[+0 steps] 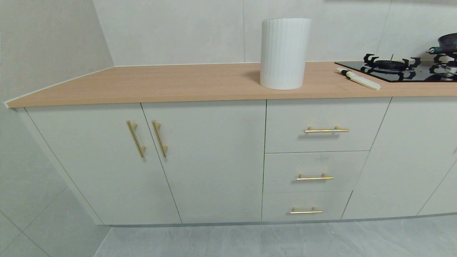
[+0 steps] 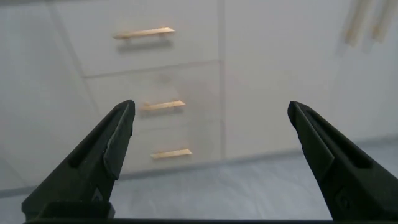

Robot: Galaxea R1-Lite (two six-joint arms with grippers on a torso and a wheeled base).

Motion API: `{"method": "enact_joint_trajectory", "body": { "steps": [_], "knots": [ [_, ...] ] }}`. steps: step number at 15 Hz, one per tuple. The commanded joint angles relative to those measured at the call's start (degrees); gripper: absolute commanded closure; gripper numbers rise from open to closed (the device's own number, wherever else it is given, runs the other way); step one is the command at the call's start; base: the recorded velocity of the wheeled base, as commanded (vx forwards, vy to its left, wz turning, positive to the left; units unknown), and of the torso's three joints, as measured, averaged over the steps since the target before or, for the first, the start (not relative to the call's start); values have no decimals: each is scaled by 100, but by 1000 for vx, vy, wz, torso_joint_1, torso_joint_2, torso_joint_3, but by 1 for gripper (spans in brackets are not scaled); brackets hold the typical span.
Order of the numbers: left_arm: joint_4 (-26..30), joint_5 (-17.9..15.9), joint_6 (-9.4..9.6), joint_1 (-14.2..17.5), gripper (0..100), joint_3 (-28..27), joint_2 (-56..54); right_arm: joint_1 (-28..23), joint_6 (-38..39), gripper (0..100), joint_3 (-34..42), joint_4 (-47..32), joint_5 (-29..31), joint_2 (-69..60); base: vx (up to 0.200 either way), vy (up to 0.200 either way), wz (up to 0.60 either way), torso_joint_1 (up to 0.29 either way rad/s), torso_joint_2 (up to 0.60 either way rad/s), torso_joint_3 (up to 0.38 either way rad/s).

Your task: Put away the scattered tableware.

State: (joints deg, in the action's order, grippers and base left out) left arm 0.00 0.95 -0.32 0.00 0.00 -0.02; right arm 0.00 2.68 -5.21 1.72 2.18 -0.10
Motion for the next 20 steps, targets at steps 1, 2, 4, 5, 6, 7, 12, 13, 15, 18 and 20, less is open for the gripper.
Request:
{"method": "enact_joint_trajectory", "body": {
  "steps": [1,2,4,5,6,7,12,13,15,18,20],
  "knots": [
    [0,2,-3,0,0,0,2,0,-5,0,521,241,-209,10,0,0,0,0,0,0],
    [0,2,-3,0,0,0,2,0,-5,0,521,127,-209,10,0,0,0,0,0,0],
    [0,2,-3,0,0,0,2,0,-92,0,512,-251,-218,10,0,0,0,0,0,0],
    [0,2,5,0,0,0,2,0,-101,0,521,-198,-236,19,0,0,0,0,0,0],
    [0,2,5,0,0,0,2,0,-154,0,521,-198,-280,19,0,0,0,0,0,0],
    [0,2,5,0,0,0,2,0,-180,0,521,-189,-332,19,0,0,0,0,0,0],
    [0,-7,23,0,0,0,2,0,-172,0,521,-189,-341,10,0,0,0,0,0,0],
    [0,2,23,0,0,0,2,-9,-172,0,521,-189,-341,10,0,0,0,0,0,0],
    [0,-7,32,0,0,0,2,-9,-180,0,521,-189,-368,10,0,0,0,0,0,0],
    [0,-7,14,0,0,0,2,0,-180,0,521,-189,-403,10,67,0,0,2,-1,1],
    [0,-7,14,0,0,0,2,-9,-180,0,521,-189,-403,10,200,0,0,0,-2,7]
  ]
}}
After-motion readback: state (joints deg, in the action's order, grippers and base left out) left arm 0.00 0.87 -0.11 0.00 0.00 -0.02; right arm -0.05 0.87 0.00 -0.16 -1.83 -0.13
